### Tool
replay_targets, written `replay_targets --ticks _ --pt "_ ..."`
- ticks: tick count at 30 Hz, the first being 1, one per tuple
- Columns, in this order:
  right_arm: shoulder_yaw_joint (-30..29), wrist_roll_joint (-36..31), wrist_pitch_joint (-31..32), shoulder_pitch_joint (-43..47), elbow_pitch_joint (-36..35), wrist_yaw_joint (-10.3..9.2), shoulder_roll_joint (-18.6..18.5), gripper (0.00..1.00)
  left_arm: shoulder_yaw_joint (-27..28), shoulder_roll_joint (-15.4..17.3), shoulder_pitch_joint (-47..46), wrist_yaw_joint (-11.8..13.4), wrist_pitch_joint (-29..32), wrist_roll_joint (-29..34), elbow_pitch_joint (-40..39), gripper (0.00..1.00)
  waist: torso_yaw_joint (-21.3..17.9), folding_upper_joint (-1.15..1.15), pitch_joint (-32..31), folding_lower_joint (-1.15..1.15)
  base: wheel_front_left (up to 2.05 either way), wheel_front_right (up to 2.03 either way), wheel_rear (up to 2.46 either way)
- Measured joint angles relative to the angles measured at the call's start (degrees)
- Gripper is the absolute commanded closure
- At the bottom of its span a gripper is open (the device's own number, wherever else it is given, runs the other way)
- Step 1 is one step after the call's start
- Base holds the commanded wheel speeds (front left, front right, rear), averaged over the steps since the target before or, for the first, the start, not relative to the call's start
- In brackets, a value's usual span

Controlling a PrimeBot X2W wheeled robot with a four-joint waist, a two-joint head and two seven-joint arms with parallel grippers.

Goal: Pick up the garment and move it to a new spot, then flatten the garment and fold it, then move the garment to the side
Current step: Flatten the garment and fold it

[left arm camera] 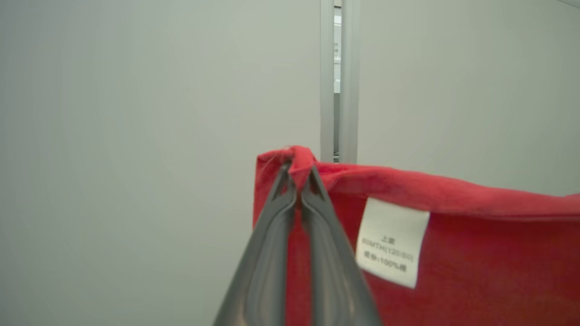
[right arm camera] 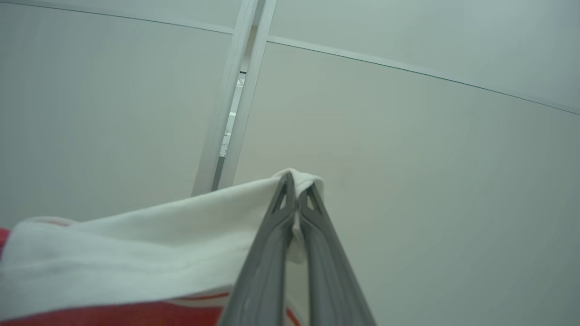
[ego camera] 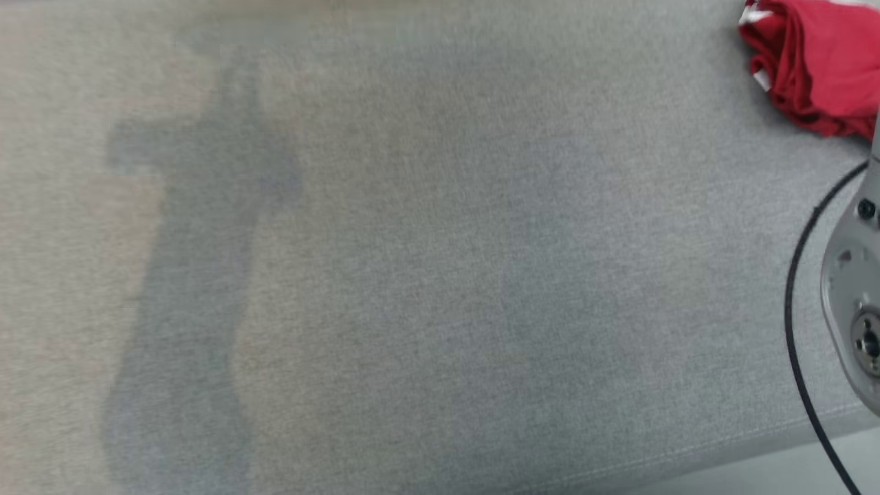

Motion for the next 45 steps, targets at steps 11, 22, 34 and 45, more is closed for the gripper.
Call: replay_targets --ticks 11,22,34,45 --pt "7.12 4.56 -6.37 6.47 12.29 0.00 1.15 1.00 -4.05 -1.92 -0.68 -4.22 -14.37 3.80 18.91 1.00 -1.92 0.00 11.41 0.01 0.00 0.00 0.00" --pt "11.69 9.46 -6.61 28.49 -5.12 0.00 1.25 1.00 -5.25 -1.94 11.29 -6.06 -17.23 -3.82 17.18 1.00 -1.68 0.00 14.03 0.00 0.00 0.00 0.00" --pt "8.89 12.71 -5.39 52.69 -19.25 0.00 1.24 1.00 7.76 -3.11 42.06 -6.06 -17.47 -5.26 -5.22 1.00 -0.48 0.00 6.48 -0.01 0.00 0.00 0.00" --pt "4.79 17.58 0.32 76.48 -28.77 0.00 1.24 1.00 12.72 -12.34 67.89 -5.97 -17.47 -5.26 -14.13 1.00 0.79 0.00 -4.17 -0.01 0.00 0.00 0.00"
